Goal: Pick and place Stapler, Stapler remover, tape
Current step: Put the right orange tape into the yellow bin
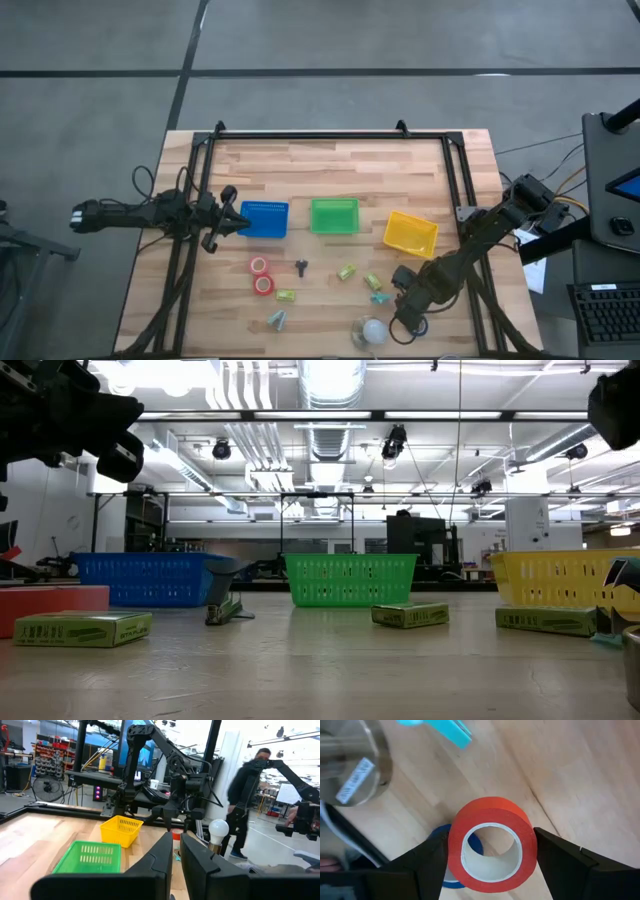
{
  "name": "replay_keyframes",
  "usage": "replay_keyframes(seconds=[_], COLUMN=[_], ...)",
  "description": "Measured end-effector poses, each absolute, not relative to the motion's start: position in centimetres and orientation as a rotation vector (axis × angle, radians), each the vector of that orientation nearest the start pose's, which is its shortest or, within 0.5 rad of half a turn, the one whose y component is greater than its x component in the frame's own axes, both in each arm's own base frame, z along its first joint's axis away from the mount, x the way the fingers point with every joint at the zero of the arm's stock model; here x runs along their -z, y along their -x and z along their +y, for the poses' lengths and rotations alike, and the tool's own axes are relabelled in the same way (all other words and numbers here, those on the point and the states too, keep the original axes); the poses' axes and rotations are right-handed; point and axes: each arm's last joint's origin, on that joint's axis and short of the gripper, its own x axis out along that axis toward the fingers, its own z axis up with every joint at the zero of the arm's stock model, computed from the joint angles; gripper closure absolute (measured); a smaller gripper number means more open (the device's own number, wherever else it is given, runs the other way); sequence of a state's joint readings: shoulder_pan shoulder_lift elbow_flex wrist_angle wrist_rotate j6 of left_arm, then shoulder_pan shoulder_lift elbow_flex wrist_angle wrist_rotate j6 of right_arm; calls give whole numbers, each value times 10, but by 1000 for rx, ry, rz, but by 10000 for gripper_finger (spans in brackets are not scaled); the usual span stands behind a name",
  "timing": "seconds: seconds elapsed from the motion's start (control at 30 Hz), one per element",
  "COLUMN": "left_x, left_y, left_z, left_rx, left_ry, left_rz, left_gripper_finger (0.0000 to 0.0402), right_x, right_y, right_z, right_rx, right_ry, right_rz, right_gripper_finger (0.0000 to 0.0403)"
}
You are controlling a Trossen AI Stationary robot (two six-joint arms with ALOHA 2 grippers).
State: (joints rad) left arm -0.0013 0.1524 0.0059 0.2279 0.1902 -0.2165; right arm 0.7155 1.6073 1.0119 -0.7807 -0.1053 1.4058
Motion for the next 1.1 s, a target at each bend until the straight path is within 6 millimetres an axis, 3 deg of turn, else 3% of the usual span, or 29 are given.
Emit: replay_keyframes(seconds=[1.1], left_x=[-174], left_y=[-106], left_z=[-6], left_rx=[199], left_ry=[209], left_rz=[-54], left_gripper_finger=[360], right_x=[-249], right_y=[-190], right_z=[162], right_rx=[312], right_ry=[-858], right_rz=[1251], right_gripper_finger=[139])
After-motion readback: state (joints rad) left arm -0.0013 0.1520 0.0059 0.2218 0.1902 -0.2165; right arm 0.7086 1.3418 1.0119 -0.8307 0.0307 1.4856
